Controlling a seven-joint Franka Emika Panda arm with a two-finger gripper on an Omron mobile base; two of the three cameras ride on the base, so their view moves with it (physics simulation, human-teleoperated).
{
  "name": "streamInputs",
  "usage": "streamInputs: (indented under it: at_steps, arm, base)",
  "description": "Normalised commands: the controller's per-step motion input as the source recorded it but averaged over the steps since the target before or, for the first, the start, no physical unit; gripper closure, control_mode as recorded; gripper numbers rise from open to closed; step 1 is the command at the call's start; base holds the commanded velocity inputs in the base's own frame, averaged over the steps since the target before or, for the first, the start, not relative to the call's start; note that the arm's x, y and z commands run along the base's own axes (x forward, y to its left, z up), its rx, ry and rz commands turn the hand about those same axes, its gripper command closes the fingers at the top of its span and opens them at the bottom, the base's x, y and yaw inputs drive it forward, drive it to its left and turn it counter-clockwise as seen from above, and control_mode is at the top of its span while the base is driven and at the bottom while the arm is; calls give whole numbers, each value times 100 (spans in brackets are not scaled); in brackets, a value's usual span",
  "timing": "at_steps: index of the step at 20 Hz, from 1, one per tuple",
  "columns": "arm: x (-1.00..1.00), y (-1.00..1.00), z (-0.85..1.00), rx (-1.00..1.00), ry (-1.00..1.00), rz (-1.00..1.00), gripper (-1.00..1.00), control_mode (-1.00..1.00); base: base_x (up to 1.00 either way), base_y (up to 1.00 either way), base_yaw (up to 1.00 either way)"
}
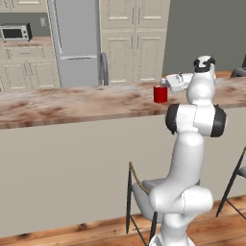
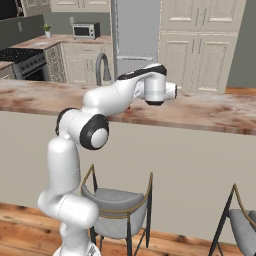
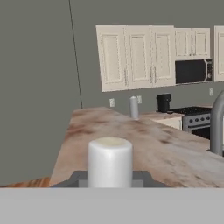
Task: Pick up the marshmallow and place it in the cup of hot chocolate on the dining counter.
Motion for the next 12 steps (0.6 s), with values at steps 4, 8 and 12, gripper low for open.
streamInputs:
  at_steps: [4,8,12]
  arm:
    - [-20,2,-30,0,0,0,-100,-100]
    - [-48,0,-37,0,0,0,-100,-100]
    - [-26,0,-16,0,0,0,-100,-100]
  base:
    - [0,0,0]
    - [0,0,0]
    - [0,0,0]
